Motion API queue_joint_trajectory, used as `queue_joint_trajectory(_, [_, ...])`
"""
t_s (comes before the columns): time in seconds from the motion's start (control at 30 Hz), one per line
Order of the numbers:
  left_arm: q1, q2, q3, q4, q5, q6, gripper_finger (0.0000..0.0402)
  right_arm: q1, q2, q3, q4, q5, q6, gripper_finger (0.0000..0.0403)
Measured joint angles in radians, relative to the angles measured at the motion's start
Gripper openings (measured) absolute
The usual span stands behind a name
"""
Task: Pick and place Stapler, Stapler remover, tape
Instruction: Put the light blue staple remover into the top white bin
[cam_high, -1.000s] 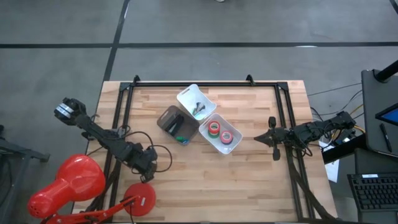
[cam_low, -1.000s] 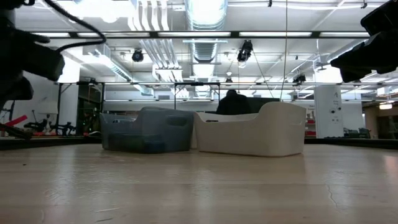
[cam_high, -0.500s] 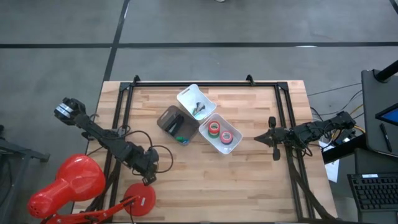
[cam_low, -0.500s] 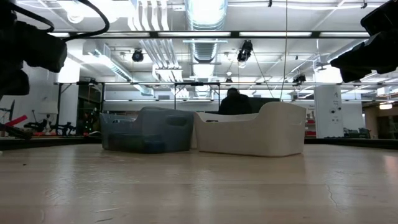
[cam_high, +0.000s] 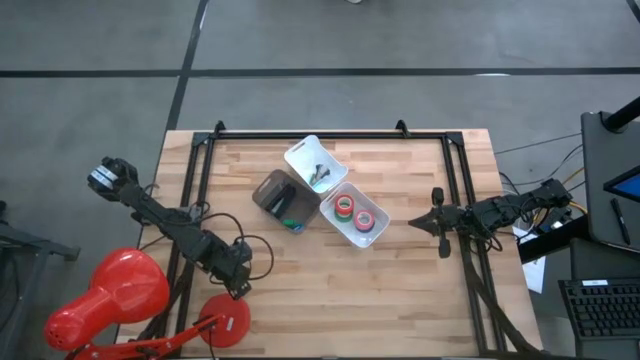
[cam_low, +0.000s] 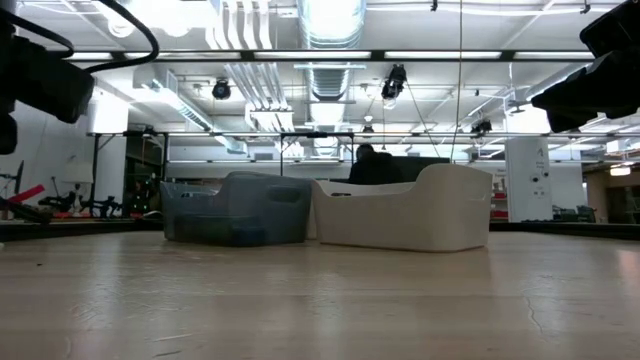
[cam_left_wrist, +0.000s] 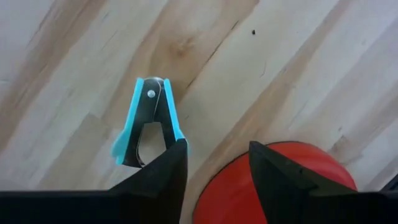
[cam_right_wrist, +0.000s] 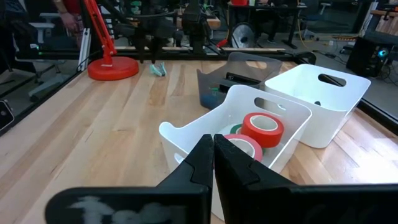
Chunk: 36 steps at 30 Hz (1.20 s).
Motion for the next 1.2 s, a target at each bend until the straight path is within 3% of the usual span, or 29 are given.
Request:
queue_joint_trajectory(0.6, [-0.022,0.000,-0.020,-0.022,-0.045,-0.029,0.0129,0.000,0.000,0.000,0.000,0.000,0.000,0.0008])
queue_joint_trajectory(1.2, [-0.025,0.001,-0.081,0.038,-0.042,-0.059,0.0115,0.000,0.000,0.000,0.000,0.000,0.000,0.0008])
